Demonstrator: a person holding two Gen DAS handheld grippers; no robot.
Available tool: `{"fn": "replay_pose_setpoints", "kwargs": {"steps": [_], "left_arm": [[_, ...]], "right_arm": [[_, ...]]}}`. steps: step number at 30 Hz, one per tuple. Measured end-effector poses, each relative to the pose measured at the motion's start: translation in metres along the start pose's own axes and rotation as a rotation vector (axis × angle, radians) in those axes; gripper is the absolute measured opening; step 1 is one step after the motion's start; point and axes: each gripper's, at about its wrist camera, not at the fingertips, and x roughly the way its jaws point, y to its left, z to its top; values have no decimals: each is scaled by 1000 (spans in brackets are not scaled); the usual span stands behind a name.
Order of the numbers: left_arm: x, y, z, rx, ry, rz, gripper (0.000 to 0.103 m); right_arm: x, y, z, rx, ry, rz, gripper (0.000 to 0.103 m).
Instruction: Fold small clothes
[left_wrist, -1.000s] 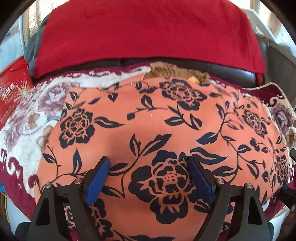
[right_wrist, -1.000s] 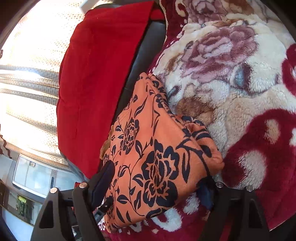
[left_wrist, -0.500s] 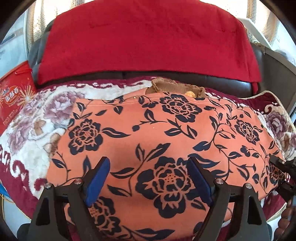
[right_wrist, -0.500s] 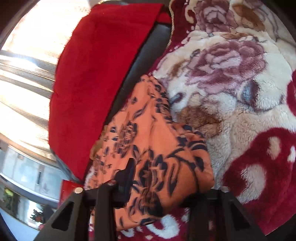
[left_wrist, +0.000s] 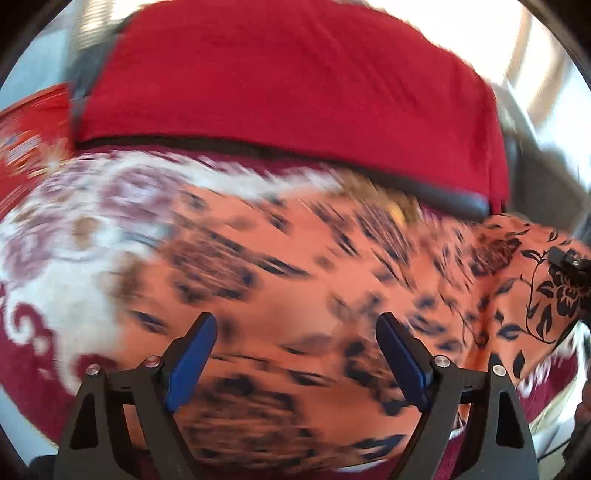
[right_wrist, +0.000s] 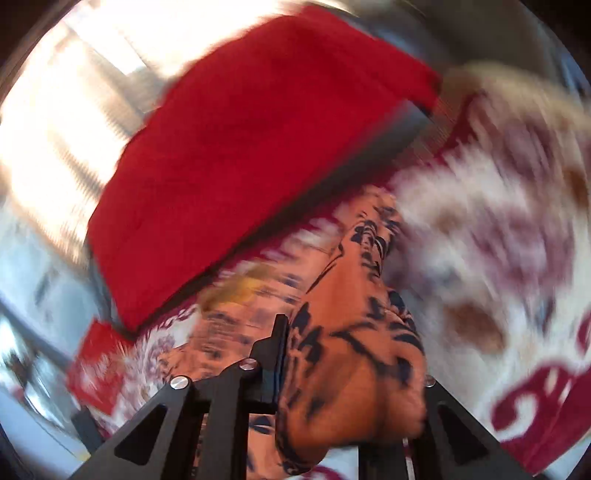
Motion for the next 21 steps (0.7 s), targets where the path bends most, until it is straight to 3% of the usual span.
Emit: {"fn": "replay_pose_setpoints", "kwargs": {"steps": [3,6,8,11,13,18,21], "left_arm": [[-24,54,7,-105,-95,101,88],[-33,112,4,-241,-139,197,88],[-26,141,2,-346,-102,223,86],[-31,155,-1,-381,-112,219,86],[-31,157,-1,-368,-114,212,86],[-40,161,-5,-398,-131,178,86],[-42,170,-2,-431,-135,170,86]], "right_arm": [[-7,94,-6,-274,-50,17,17],[15,159,-37,-454,-5,65,16],[52,185,-70,-535,102,82,16],[131,184,-124,-564,378,54,16],[129,188,-123,-562,351,56,15],[79,220,-71,-557,189,137,15],[65,234,-75,-554,167,180,15]]}}
